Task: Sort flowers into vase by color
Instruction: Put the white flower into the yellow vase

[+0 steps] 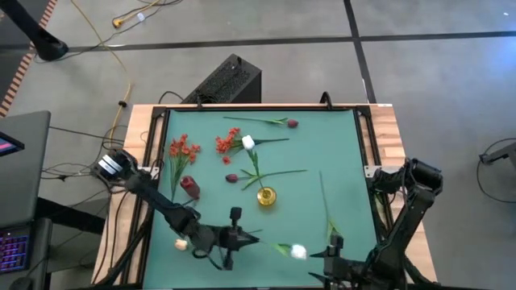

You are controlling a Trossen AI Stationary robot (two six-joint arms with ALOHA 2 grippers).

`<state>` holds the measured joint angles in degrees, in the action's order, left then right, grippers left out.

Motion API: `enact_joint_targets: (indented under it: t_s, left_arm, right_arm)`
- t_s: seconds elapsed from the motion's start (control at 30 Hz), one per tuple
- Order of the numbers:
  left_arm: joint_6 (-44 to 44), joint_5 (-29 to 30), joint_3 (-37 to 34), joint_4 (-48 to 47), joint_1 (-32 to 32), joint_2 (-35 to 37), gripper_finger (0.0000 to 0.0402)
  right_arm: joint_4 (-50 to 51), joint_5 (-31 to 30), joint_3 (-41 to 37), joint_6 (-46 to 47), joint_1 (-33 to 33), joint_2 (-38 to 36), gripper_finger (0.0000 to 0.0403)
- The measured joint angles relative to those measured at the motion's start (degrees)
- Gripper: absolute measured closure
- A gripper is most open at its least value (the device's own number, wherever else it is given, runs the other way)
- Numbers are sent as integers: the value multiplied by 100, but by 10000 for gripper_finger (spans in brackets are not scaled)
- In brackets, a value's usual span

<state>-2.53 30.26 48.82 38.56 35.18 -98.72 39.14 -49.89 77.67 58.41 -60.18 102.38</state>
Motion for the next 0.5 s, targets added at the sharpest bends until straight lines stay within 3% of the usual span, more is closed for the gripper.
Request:
enact_joint_targets:
  t_s: [0.13,0.3,0.4,0.5]
  left_arm:
    - [-180,-163,-659,1443,-4,295,401]
    - [-462,-1053,-1280,3496,-4,371,401]
    - [-644,-1220,-1431,4264,-33,369,401]
    - [-691,-1193,-1456,4538,-85,371,401]
  right_arm:
    - [-57,-241,-165,-36,310,-2,149]
    - [-470,-298,-403,-533,842,0,149]
    - [-1025,335,-415,-1429,1331,0,149]
    - [-1838,1507,-415,-2600,1945,0,149]
